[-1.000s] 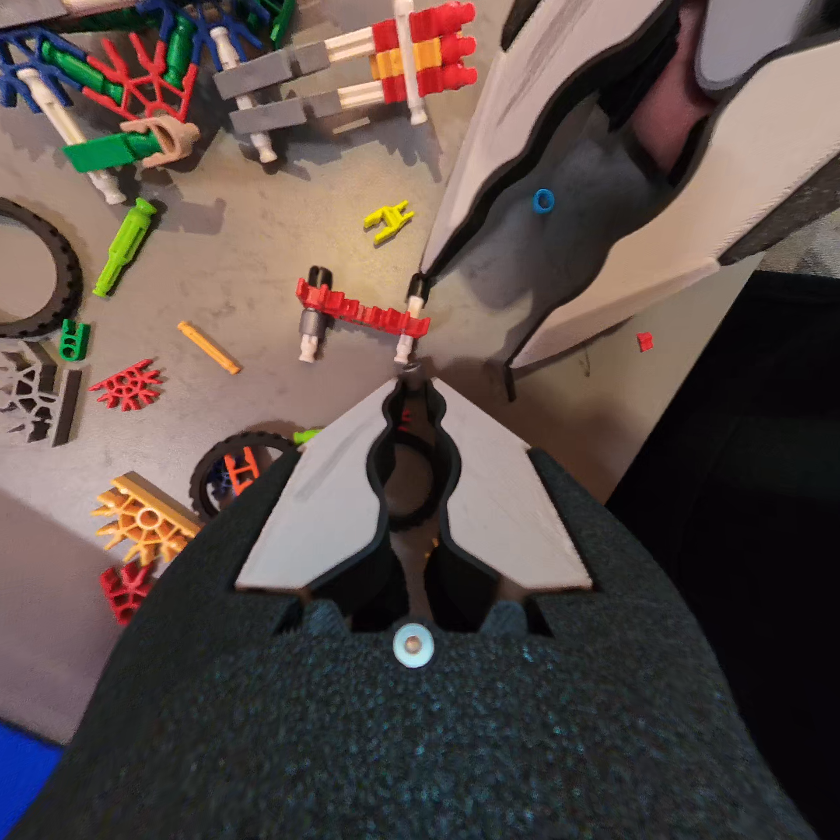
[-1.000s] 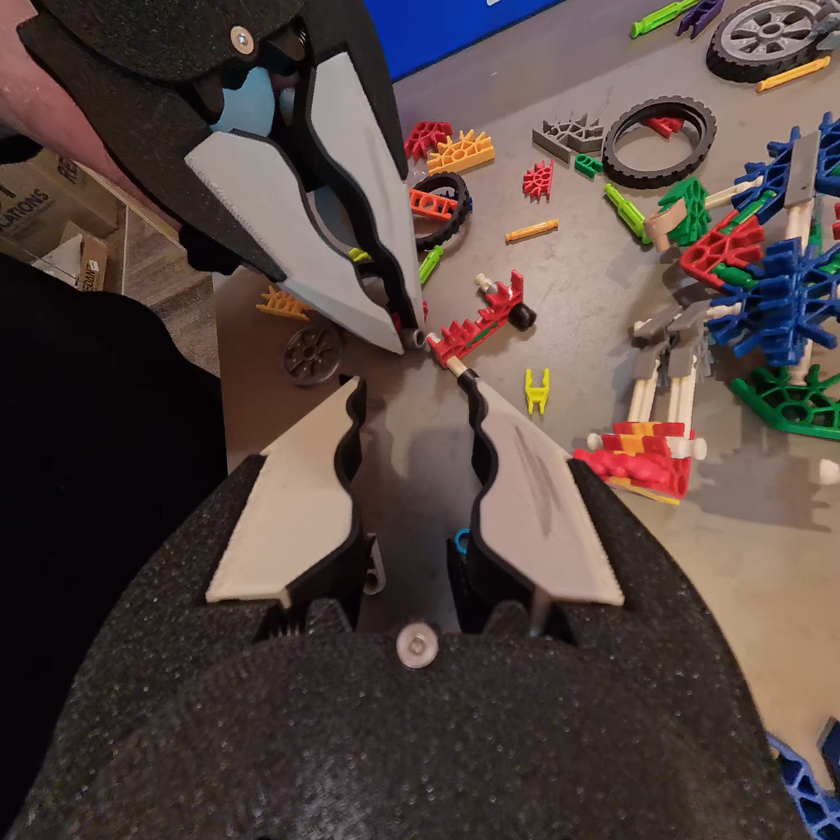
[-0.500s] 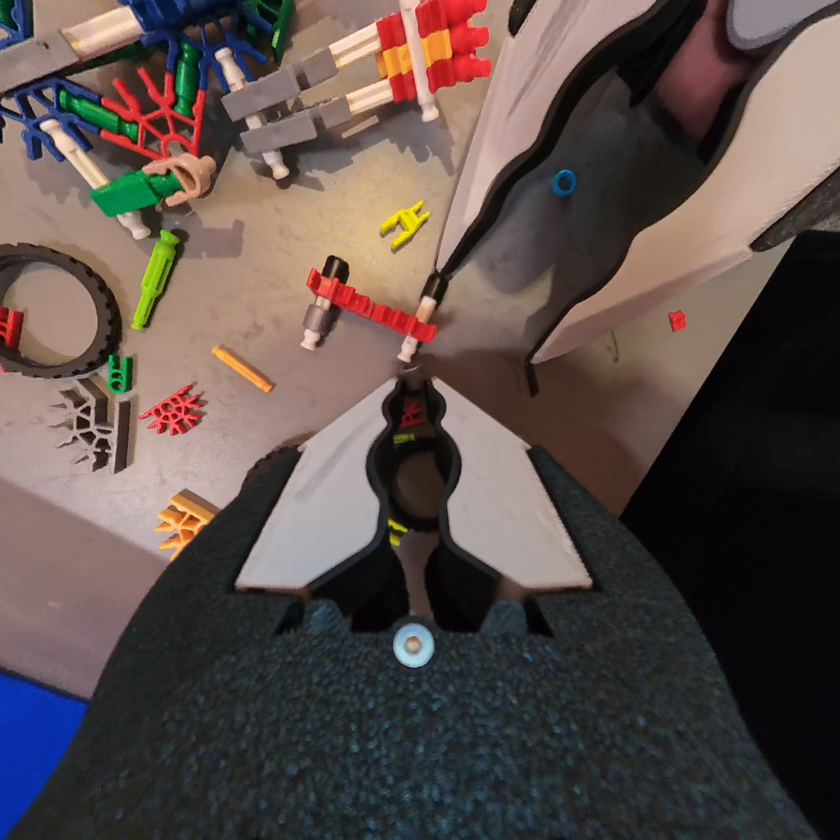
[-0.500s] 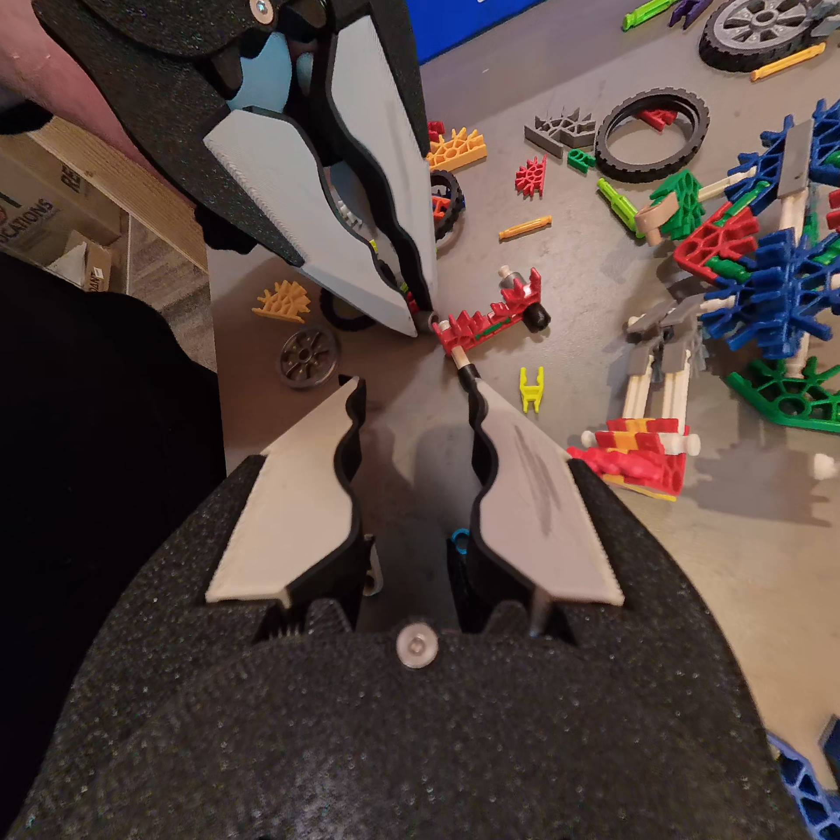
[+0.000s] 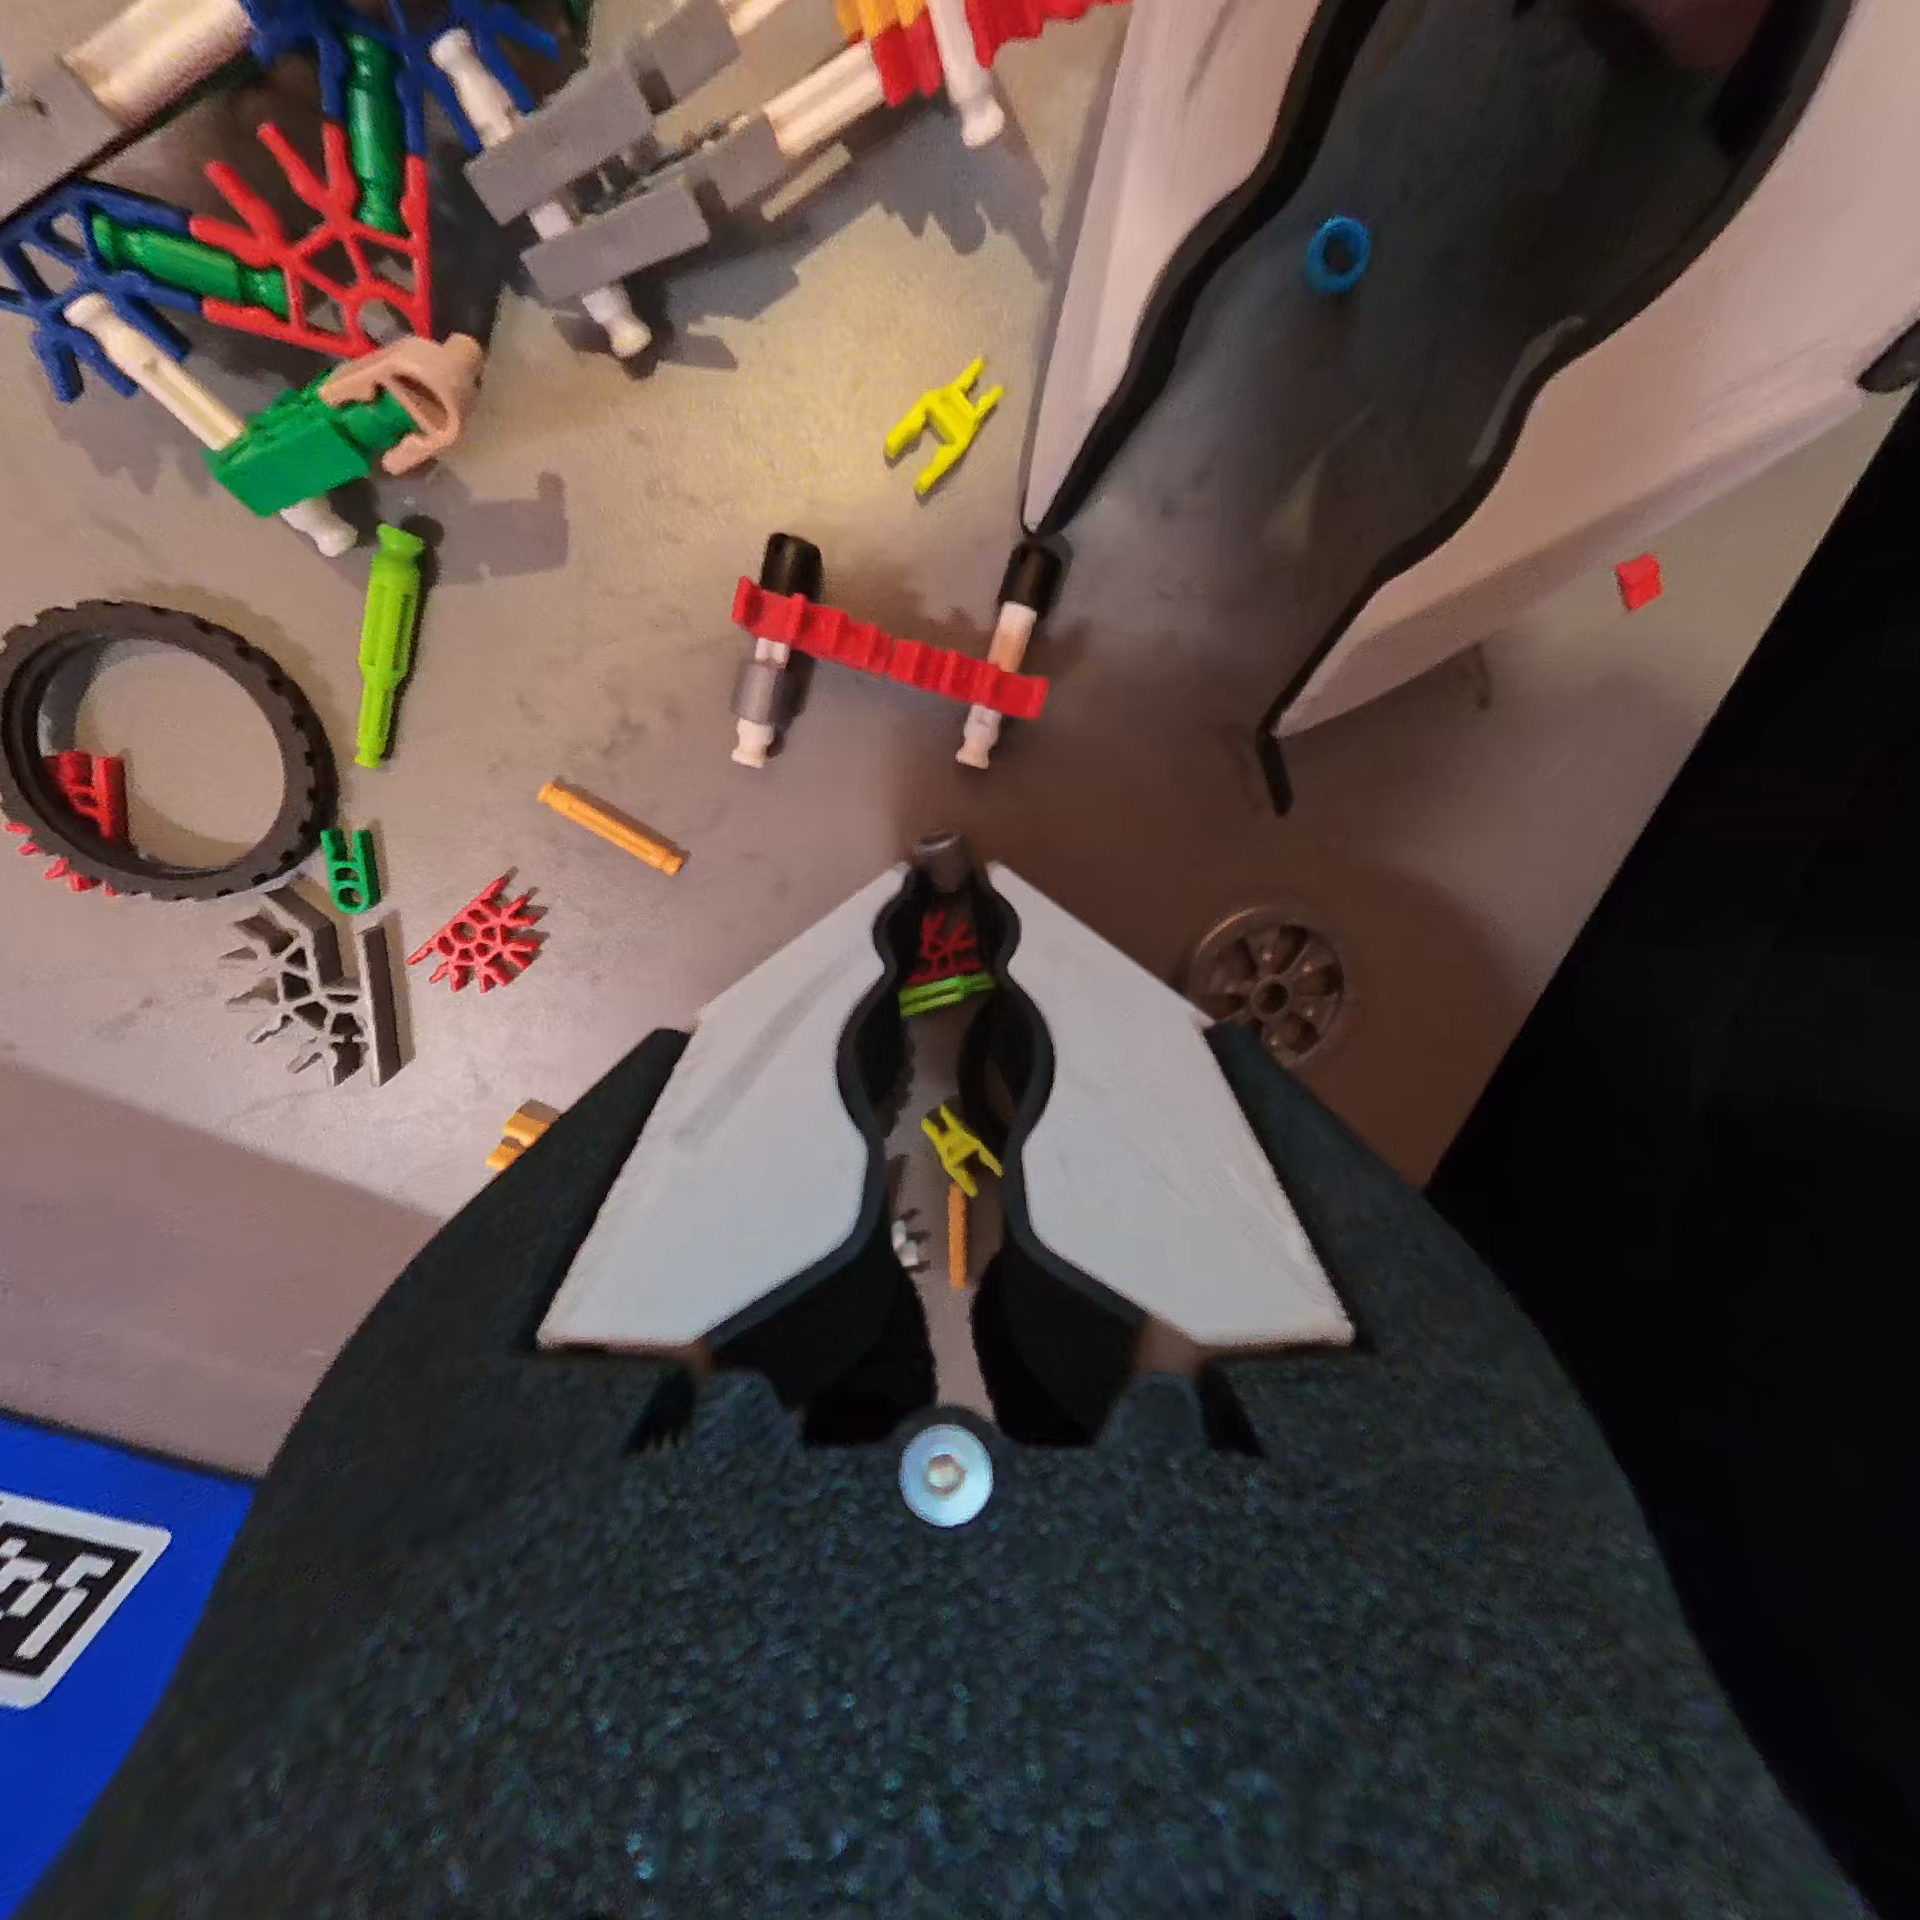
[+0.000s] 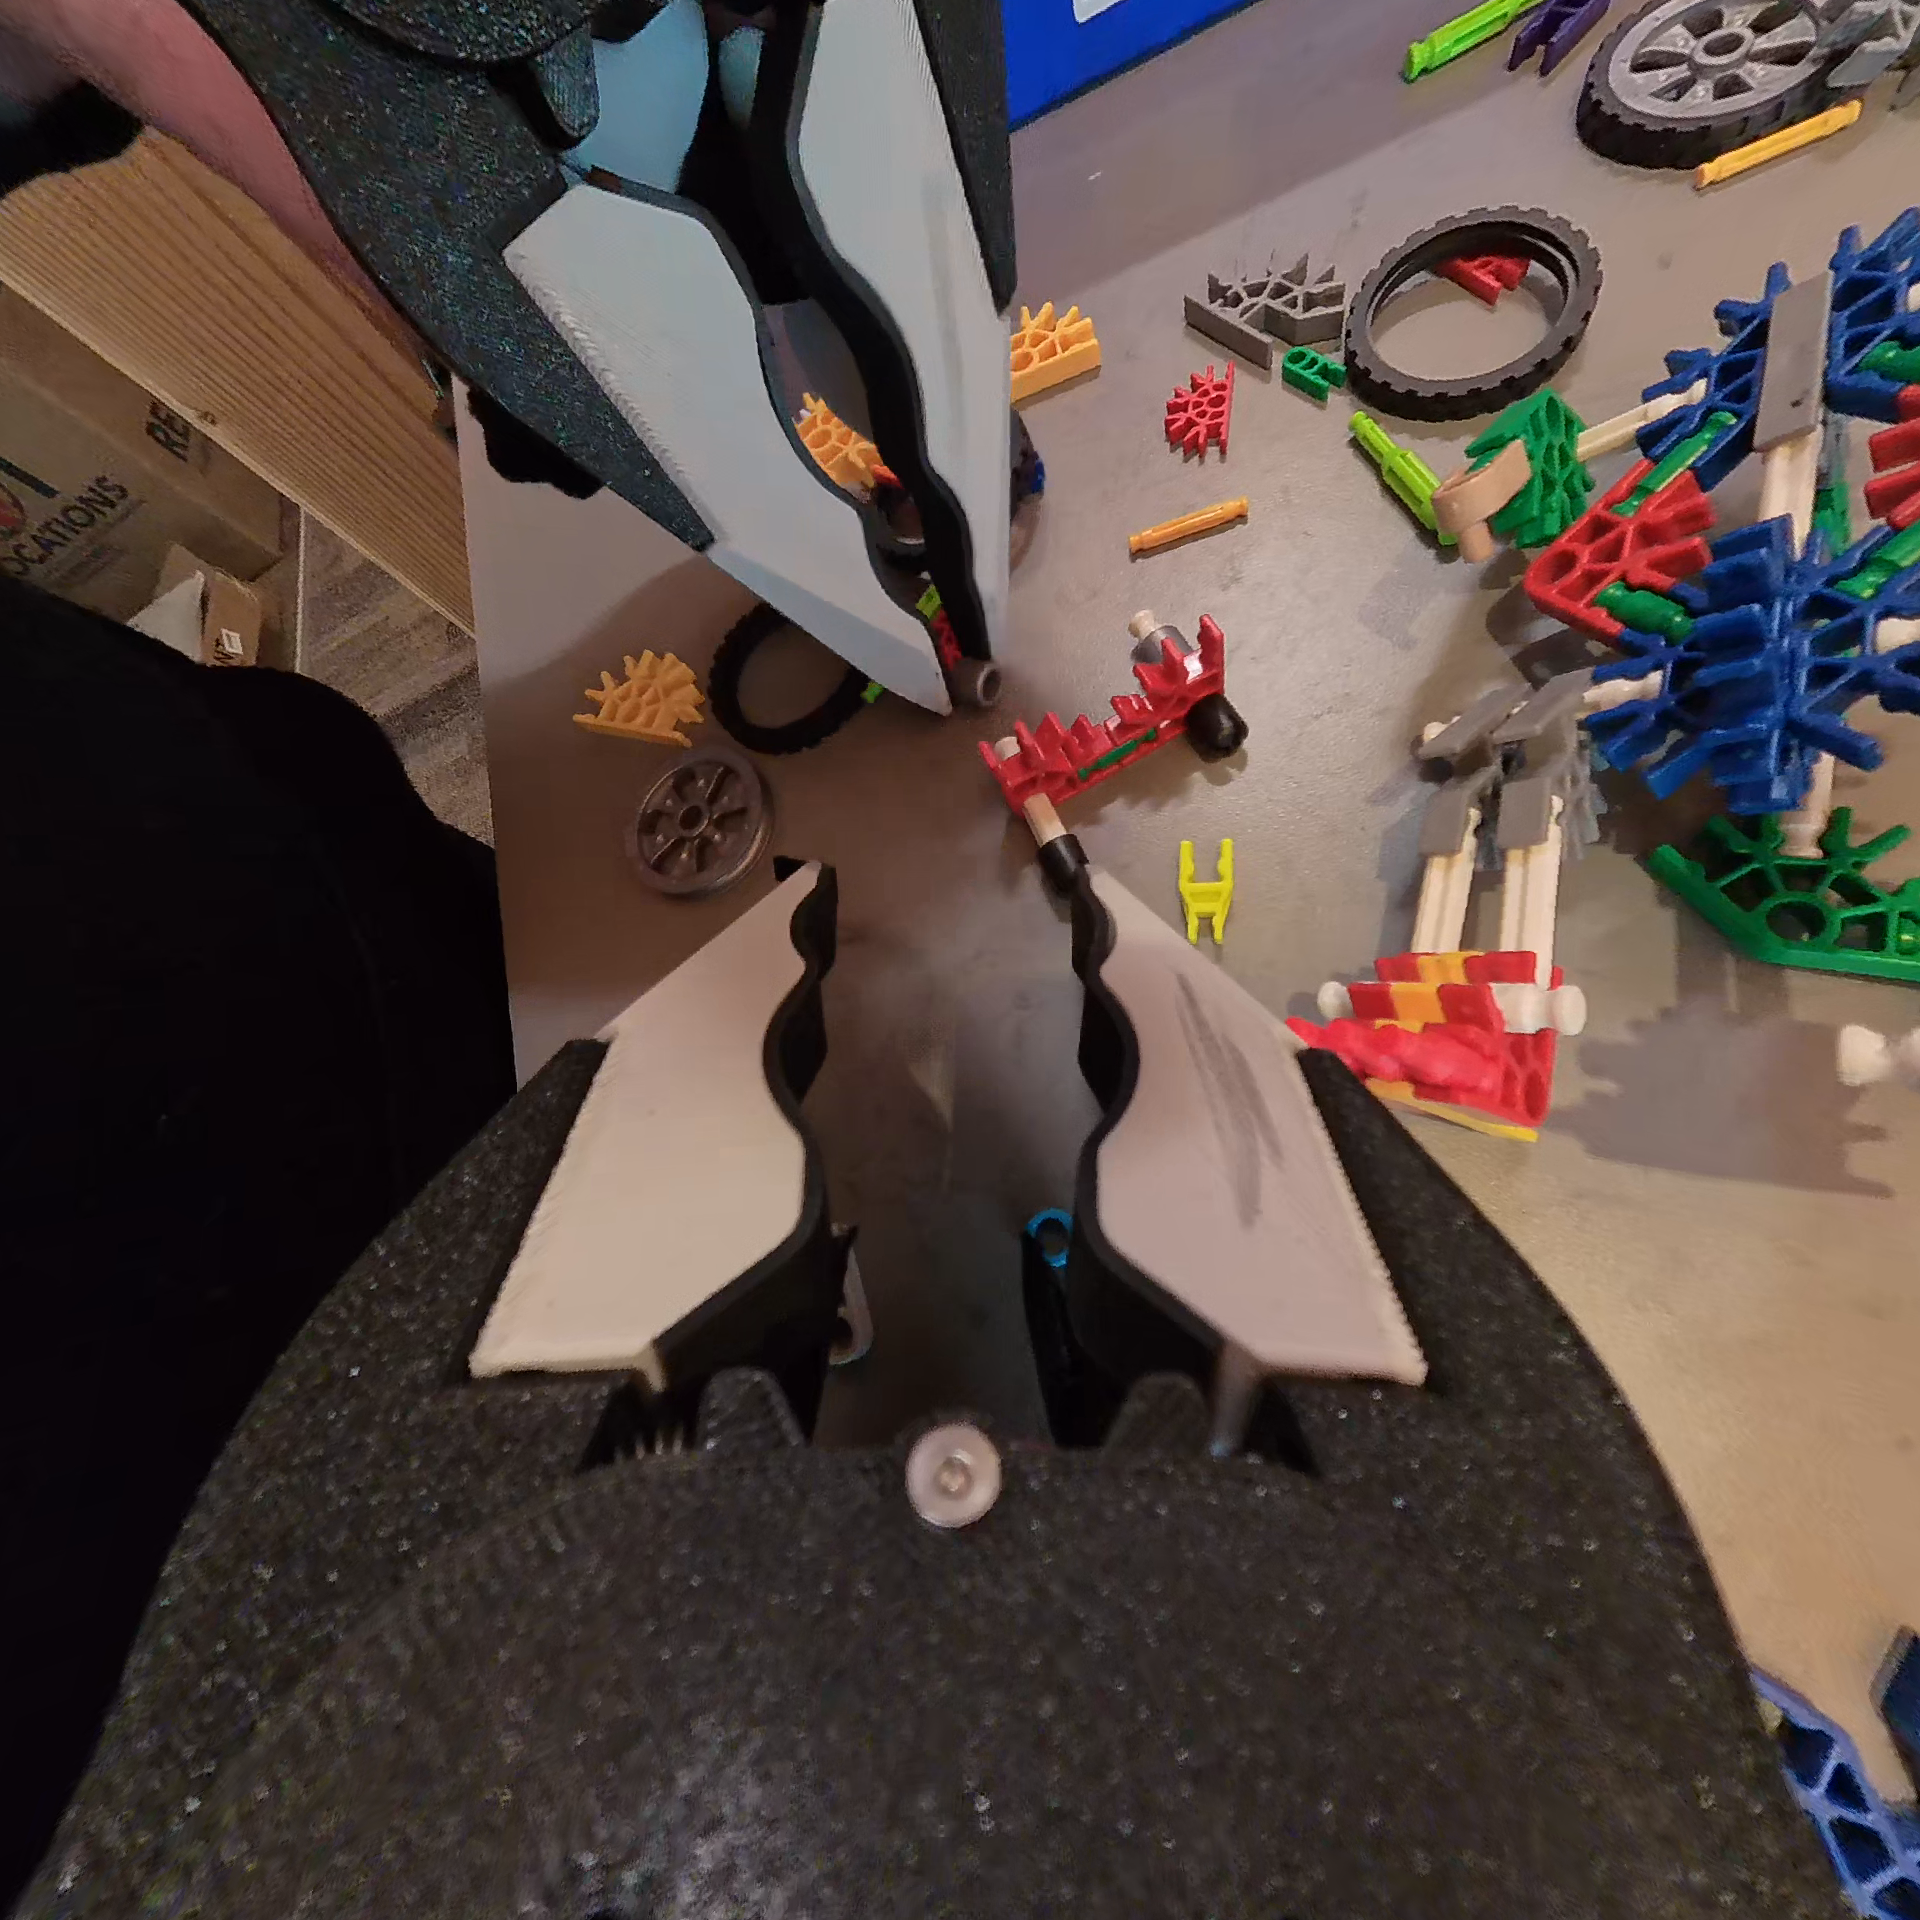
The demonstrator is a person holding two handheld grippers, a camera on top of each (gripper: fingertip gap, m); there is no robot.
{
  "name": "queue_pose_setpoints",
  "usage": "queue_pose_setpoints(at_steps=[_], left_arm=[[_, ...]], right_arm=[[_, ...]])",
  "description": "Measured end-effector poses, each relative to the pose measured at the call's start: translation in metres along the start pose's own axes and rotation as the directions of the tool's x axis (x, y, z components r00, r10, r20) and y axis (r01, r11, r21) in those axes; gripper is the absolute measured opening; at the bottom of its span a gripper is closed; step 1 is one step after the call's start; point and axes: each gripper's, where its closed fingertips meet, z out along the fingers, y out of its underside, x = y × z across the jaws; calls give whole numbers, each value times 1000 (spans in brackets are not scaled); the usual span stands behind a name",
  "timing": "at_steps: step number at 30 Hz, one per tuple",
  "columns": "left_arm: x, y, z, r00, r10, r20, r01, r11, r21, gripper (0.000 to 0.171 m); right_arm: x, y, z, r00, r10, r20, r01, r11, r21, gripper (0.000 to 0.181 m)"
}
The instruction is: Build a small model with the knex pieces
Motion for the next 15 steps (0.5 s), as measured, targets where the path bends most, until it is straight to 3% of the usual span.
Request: queue_pose_setpoints(at_steps=[15], left_arm=[[5, -12, 4, 993, 116, -34, -118, 992, -36, 8]], right_arm=[[-2, 0, 0, 1000, 0, 19, 0, 1000, -1, 45]])
